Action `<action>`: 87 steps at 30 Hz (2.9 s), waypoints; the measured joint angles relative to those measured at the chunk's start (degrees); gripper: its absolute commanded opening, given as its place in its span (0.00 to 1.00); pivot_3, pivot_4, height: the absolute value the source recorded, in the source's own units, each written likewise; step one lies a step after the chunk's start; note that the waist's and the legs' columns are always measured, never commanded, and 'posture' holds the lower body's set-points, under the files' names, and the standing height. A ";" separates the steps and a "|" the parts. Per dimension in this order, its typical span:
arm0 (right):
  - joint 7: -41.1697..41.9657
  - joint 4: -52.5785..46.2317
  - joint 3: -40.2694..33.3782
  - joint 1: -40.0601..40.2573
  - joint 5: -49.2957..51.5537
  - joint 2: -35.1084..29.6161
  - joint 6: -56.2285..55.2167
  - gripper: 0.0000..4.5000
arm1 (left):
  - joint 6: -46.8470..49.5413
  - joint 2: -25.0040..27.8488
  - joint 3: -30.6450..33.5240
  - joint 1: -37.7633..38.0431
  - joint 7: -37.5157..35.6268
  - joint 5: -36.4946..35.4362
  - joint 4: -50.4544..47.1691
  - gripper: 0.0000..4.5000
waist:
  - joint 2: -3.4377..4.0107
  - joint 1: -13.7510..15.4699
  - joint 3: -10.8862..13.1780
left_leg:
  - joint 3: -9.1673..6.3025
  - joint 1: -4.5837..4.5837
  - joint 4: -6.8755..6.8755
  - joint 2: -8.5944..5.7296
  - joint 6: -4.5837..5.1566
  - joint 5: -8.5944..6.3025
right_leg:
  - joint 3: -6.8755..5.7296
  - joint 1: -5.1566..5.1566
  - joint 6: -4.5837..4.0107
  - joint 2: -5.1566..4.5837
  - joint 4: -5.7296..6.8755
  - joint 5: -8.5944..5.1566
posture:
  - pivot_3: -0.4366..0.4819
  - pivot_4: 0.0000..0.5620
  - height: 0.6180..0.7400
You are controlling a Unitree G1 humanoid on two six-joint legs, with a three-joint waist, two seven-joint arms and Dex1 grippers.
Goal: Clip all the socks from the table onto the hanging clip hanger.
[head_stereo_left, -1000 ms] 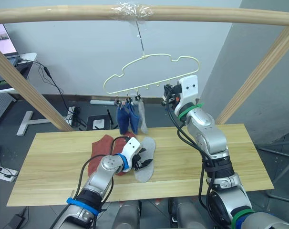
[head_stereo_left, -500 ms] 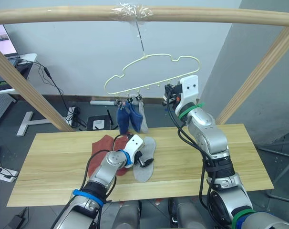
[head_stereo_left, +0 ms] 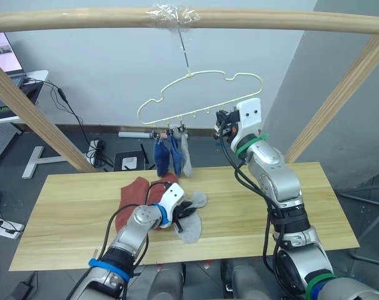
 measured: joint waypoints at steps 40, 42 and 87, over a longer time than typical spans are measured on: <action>-15.38 -7.08 -31.70 -10.47 41.73 2.29 50.82 0.12 | -4.76 -8.45 8.75 -6.00 5.64 -13.25 -20.74 0.00 | 0.01 0.21 -0.02 | -0.03 -0.21 0.04 -0.46 0.21 0.07 | -0.02 -0.03 0.06 -0.16 -0.05 0.14 | 0.50 0.35 1.00; -16.16 -7.08 -32.13 -9.77 42.37 2.31 50.99 0.28 | -4.76 -8.44 8.54 -6.01 5.09 -13.25 -20.53 0.00 | 0.01 0.18 -0.02 | -0.02 -0.21 0.04 -0.46 0.22 0.07 | -0.01 -0.03 0.06 -0.16 -0.05 0.14 | 0.50 0.35 1.00; -13.74 -17.00 8.33 10.78 4.02 -1.70 3.50 0.40 | 15.49 10.53 18.42 -4.67 -3.36 -24.79 -31.80 0.61 | 0.04 -1.68 0.00 | 0.05 -0.19 0.01 -0.28 0.17 0.10 | 0.14 -0.17 0.36 -0.05 -0.06 0.00 | 0.55 0.32 1.00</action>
